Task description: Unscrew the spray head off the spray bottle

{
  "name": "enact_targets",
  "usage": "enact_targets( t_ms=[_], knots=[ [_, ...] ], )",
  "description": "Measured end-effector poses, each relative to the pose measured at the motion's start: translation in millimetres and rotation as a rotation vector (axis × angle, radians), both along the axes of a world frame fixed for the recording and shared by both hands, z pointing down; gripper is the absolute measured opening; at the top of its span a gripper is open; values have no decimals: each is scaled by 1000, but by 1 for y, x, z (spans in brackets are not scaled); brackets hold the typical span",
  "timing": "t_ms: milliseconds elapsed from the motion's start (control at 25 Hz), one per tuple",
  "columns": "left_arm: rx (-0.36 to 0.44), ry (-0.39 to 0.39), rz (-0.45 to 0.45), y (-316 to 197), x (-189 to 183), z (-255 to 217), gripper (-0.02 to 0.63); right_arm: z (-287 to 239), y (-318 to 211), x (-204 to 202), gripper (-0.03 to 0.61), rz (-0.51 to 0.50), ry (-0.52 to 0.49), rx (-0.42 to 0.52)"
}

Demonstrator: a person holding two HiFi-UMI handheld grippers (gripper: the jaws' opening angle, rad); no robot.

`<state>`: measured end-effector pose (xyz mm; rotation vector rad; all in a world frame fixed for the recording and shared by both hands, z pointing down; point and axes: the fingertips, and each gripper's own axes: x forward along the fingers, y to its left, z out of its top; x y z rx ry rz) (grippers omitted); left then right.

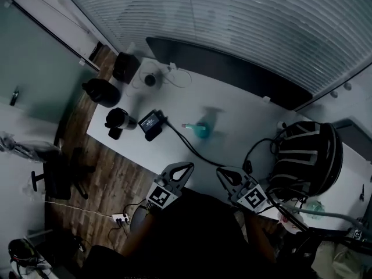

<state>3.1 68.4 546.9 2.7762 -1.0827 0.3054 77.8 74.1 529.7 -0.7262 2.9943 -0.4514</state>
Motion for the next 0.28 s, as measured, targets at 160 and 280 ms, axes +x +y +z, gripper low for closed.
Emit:
enact_targets(
  t_ms=[160, 280],
  knots=[
    [-9, -18, 41, 6, 0, 4, 6, 9, -4, 5, 2, 15, 17, -9],
    [-4, -41, 79, 4, -6, 4, 6, 10, -11, 6, 2, 76, 3, -19]
  ],
)
